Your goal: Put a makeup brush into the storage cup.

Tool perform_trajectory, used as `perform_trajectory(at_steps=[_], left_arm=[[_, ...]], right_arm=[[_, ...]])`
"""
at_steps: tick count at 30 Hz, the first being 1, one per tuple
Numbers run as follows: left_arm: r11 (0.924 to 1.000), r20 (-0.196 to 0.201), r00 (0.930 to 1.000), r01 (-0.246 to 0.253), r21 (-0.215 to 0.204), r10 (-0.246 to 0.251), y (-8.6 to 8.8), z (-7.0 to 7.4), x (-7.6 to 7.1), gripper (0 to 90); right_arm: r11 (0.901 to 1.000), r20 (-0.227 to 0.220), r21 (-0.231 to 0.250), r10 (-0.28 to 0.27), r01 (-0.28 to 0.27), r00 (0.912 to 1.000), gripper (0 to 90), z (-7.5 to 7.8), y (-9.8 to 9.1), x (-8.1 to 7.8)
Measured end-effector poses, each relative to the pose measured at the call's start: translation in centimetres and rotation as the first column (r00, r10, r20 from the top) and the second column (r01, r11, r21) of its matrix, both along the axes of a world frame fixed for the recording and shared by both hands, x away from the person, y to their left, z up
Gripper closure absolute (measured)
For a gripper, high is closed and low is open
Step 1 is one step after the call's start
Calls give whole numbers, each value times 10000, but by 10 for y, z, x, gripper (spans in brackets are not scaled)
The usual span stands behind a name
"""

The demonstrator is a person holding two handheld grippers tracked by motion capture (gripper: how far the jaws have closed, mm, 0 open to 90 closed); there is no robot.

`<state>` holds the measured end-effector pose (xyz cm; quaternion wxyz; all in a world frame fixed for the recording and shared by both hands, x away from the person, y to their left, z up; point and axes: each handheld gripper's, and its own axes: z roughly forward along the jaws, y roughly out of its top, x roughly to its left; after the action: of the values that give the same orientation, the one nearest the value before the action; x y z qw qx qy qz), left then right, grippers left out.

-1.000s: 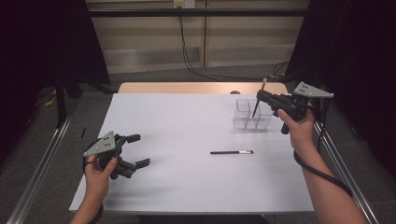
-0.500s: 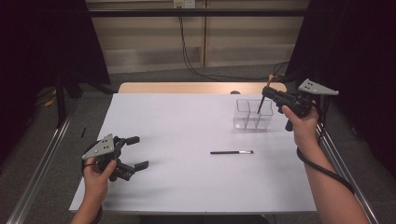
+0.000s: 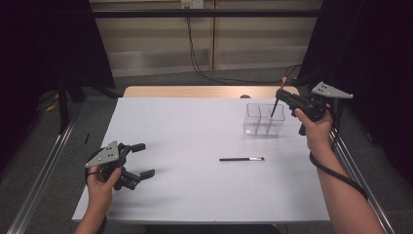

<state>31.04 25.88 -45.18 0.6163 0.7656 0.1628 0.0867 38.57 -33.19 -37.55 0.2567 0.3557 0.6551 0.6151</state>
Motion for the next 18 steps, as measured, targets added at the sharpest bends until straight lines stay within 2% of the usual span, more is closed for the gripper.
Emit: perform_trajectory(at_steps=[18], left_arm=[[9999, 40, 9999, -101, -86, 102, 2, 1, -2, 6]], right_arm=[[9987, -100, -274, -436, 433, 9990, 834, -13, -7, 4]])
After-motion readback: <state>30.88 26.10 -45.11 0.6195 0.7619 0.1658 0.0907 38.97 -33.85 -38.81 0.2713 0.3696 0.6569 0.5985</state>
